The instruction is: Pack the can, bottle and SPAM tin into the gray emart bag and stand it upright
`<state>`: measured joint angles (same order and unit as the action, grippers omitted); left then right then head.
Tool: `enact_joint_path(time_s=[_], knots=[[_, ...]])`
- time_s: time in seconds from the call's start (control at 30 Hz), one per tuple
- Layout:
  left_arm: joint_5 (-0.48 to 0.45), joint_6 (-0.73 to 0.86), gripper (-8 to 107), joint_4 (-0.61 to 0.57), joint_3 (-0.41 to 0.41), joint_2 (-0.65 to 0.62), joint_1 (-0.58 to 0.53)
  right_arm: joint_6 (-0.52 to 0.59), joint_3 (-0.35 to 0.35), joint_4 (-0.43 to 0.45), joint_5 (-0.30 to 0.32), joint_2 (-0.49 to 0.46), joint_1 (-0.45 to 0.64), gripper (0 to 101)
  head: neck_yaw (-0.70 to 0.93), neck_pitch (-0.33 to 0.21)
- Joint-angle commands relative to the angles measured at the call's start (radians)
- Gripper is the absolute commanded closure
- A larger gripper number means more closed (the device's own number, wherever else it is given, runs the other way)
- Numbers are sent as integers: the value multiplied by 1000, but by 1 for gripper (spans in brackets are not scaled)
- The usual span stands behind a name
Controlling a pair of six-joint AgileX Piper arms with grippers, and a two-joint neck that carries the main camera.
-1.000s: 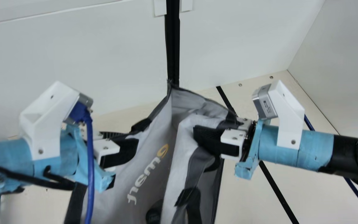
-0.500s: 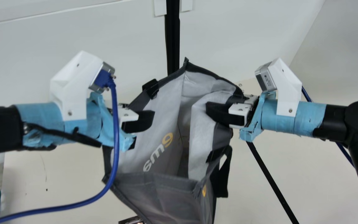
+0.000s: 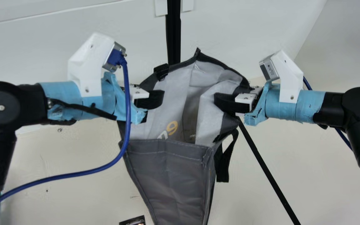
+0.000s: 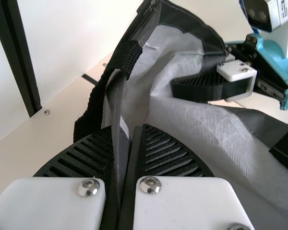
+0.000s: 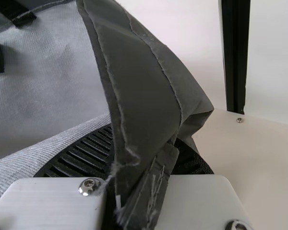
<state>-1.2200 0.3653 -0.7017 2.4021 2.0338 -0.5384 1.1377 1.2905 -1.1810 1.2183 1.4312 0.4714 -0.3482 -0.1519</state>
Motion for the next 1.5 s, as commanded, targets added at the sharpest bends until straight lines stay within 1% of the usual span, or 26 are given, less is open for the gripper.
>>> enact_joint_path(time_s=[0.0,0.1,0.5,1.43,1.47], knots=[[0,-2,107,-2,16,10,-1,-4,-2,-4,2,-3,-1,101,-1,-23],[0,-3,107,-4,30,20,-2,-4,-3,-1,-2,-4,-1,101,-1,-23],[0,-2,107,-2,29,20,0,-4,-3,1,-3,-7,-1,101,-1,-23],[9,-2,13,-2,29,20,0,-4,-3,6,-2,-7,-1,101,-1,-23],[38,14,10,-4,-55,-32,-7,-4,-3,7,-2,-7,-1,101,-1,-23]])
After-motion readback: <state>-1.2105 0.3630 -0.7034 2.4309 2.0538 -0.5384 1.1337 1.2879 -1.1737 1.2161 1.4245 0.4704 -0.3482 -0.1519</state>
